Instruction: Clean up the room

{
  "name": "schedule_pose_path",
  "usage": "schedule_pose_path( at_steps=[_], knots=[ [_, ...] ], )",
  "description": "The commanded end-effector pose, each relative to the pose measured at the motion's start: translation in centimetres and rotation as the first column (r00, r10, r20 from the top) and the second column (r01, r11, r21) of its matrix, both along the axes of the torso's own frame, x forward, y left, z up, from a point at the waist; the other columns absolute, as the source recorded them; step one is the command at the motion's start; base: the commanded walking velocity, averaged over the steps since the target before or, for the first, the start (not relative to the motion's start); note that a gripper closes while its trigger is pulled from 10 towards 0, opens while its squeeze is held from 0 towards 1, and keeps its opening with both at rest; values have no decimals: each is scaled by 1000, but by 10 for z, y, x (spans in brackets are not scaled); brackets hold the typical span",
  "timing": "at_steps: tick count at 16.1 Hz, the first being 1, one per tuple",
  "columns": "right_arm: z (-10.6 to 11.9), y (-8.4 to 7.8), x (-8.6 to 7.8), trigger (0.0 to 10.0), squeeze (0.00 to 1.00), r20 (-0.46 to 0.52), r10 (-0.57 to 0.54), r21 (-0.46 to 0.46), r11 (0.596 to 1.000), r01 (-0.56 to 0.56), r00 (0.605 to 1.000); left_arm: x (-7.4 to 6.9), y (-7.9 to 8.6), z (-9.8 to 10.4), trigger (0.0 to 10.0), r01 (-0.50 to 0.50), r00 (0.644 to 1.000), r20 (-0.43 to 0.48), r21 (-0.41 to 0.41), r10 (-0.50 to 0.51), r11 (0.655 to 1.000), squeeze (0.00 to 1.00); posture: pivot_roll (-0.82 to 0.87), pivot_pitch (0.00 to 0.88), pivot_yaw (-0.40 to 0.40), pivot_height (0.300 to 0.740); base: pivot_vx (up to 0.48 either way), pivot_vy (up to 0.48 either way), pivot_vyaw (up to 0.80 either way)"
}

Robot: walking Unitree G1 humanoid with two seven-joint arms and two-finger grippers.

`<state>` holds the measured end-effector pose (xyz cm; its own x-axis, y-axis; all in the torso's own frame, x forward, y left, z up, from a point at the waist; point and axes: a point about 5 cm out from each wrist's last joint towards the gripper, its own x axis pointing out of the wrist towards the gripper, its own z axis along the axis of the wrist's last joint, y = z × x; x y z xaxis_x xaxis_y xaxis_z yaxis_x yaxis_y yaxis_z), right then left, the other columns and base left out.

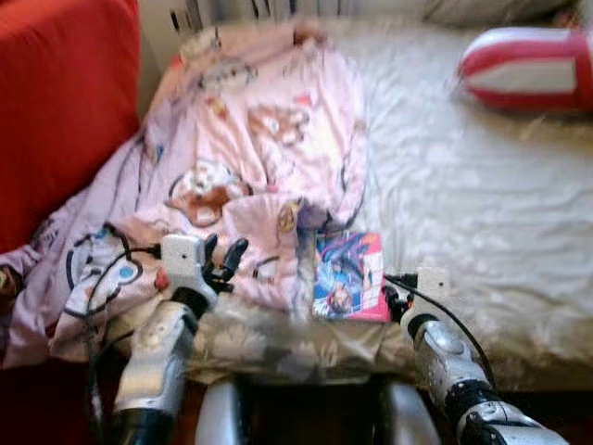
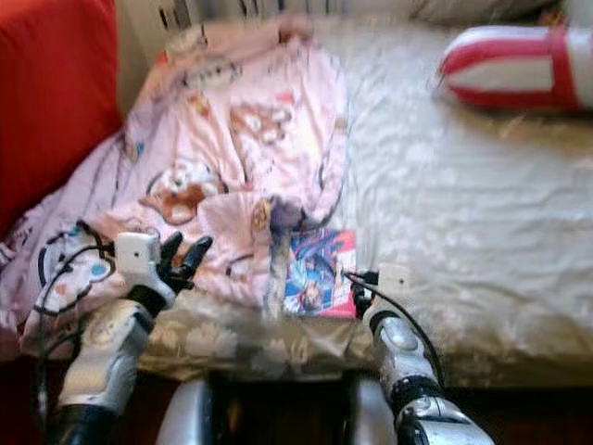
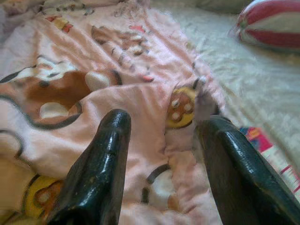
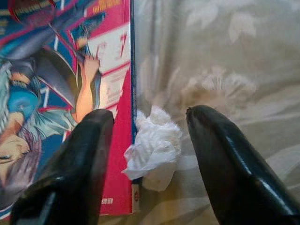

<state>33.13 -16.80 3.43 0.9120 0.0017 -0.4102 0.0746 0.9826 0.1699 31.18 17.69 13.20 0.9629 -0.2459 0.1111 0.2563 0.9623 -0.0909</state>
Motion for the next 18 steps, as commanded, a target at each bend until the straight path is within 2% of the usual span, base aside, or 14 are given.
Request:
schedule_pose_path(
  at_steps=[1,2,5,8,10,16,17,18],
  knots=[
    [-1,6,0,10000,0,-2,-14,34,999,14,1000,-5,5,-1,10000,2,1000,-15,0,-2,1000,0,134,296,57,582,0,0,0],
    [3,10,3,10000,0,28,-32,78,996,30,999,-8,11,-1,10000,-10,1000,-24,9,10,1000,0,136,299,60,582,0,0,0],
    [6,14,5,10000,0,43,-55,125,991,50,998,-12,16,-1,10000,-23,999,-41,15,23,1000,0,139,295,63,582,0,0,0],
    [3,12,3,10000,0,30,-68,118,991,64,997,-16,15,-2,10000,-26,998,-52,18,27,1000,0,138,288,59,582,0,0,0],
    [1,4,1,10000,0,28,-116,108,988,112,993,-18,16,-5,10000,-28,998,-63,28,30,999,0,138,283,56,582,0,0,0],
    [-6,-2,-5,9843,0,5,-146,89,985,145,989,-17,18,-6,10000,-36,997,-72,37,39,999,0,137,272,57,582,0,0,0],
    [-8,-1,-7,0,0,-8,-141,83,986,141,990,-17,18,-6,10000,-36,997,-73,41,39,998,0,138,271,57,582,0,0,0],
    [-8,-1,-7,0,0,-9,-142,85,986,142,990,-17,18,-6,10000,-36,997,-73,43,39,998,0,140,270,58,582,0,0,0]
  ],
)
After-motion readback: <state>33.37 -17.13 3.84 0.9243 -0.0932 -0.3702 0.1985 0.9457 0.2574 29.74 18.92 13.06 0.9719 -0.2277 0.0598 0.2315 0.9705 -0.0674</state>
